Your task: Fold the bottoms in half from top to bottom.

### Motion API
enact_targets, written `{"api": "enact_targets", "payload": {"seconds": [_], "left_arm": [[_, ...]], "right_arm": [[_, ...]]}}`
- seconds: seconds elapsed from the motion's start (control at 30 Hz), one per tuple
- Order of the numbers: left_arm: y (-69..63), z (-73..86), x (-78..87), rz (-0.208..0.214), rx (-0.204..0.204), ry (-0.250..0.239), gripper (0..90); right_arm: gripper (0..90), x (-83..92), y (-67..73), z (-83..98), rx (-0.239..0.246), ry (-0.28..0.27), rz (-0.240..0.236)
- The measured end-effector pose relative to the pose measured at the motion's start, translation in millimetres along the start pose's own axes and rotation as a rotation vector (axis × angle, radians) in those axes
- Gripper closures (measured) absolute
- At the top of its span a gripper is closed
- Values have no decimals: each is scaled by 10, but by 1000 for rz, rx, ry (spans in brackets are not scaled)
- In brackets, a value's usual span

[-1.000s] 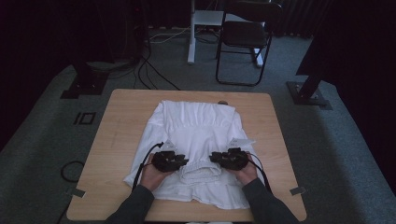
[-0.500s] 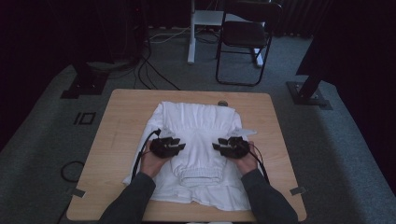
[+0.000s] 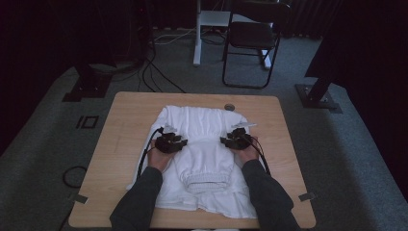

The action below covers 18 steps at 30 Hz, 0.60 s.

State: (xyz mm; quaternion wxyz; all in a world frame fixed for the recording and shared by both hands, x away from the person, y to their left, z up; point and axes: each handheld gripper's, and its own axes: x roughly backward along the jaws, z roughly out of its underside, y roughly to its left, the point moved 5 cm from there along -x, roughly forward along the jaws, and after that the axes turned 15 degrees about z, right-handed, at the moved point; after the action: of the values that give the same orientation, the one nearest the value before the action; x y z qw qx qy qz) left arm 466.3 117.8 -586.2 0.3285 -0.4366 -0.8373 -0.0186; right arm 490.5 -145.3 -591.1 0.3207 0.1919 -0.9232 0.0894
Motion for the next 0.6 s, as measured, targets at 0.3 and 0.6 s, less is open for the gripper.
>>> {"api": "enact_targets", "payload": {"seconds": [0.3, 0.6], "left_arm": [[-406, 348, 250, -19, -19, 6, 597], [-739, 585, 469, -21, 14, -2, 563]], "right_arm": [[536, 347, 251, 316, 53, -28, -32], [533, 600, 446, 531, 96, -31, -72]]}}
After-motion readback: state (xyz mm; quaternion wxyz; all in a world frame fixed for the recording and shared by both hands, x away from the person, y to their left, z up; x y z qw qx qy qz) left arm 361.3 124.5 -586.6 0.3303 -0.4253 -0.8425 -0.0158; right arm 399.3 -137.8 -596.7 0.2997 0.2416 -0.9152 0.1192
